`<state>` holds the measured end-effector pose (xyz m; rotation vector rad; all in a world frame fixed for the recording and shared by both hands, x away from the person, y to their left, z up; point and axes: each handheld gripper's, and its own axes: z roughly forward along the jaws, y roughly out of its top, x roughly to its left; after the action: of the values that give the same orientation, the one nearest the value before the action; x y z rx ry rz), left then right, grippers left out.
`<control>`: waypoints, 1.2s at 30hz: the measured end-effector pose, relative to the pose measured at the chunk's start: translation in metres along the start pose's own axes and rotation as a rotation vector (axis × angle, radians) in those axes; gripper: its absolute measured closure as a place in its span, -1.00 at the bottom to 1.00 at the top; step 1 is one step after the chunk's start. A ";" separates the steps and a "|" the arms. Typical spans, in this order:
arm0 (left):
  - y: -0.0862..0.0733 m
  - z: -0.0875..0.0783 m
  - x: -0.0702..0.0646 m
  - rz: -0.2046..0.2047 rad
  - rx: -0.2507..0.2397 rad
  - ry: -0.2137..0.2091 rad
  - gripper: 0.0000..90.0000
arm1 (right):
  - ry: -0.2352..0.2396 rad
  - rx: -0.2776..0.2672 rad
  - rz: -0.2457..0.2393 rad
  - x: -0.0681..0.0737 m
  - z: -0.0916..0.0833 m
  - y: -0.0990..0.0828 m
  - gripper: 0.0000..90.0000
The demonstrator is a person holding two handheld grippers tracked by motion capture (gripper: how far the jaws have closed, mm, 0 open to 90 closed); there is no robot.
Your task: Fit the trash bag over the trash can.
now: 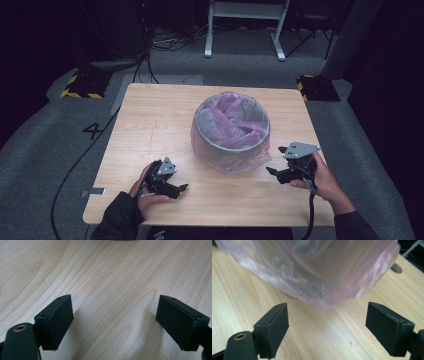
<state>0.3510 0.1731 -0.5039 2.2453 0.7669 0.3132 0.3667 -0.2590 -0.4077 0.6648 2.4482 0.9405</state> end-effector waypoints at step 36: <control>0.000 0.000 0.000 0.000 0.000 0.000 -0.69 | -0.008 0.008 0.275 0.007 0.015 -0.117 -0.63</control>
<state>0.3510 0.1731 -0.5039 2.2455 0.7666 0.3134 0.3364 -0.3241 -0.5015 1.0257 2.3942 1.0271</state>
